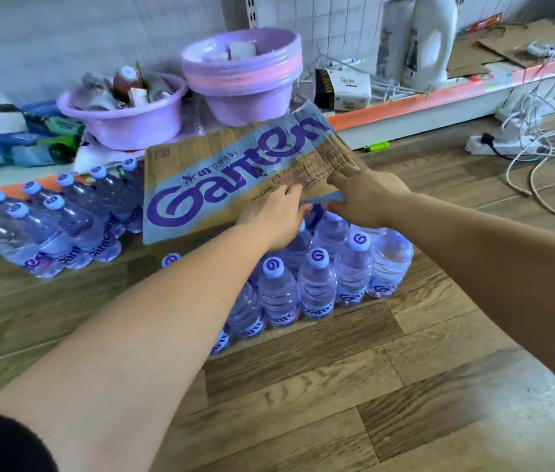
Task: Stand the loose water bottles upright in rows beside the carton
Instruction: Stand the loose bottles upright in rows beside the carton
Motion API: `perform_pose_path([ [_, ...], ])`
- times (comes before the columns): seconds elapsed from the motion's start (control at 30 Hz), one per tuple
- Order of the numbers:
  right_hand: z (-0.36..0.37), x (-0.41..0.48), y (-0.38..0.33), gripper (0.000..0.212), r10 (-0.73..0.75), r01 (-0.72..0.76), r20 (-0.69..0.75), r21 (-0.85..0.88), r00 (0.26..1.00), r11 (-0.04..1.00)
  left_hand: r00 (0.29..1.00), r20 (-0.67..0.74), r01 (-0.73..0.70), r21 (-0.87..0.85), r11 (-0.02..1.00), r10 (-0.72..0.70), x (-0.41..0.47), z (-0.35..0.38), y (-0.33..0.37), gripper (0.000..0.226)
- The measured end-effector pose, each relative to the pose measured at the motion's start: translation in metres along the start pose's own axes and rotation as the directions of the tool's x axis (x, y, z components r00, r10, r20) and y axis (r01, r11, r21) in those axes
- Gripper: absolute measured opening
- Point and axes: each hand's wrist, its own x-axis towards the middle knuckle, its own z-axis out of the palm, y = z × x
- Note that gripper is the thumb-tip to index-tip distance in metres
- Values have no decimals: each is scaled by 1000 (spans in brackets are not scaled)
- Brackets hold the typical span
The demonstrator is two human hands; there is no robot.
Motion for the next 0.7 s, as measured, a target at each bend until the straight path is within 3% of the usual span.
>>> perform_pose_path([
  [0.27,-27,81,-185,59,-255,253,3,96,967,963,974,-39,227,125,966,-223,-63,-69,-184,57],
  [0.47,-22,142,-320,60,-399,395,62,67,915,916,912,-49,411,95,907,-408,-116,-80,-322,58],
  [0.7,3,208,-437,57,-452,444,114,85,885,892,892,-60,451,92,888,-448,-125,-64,-468,60],
])
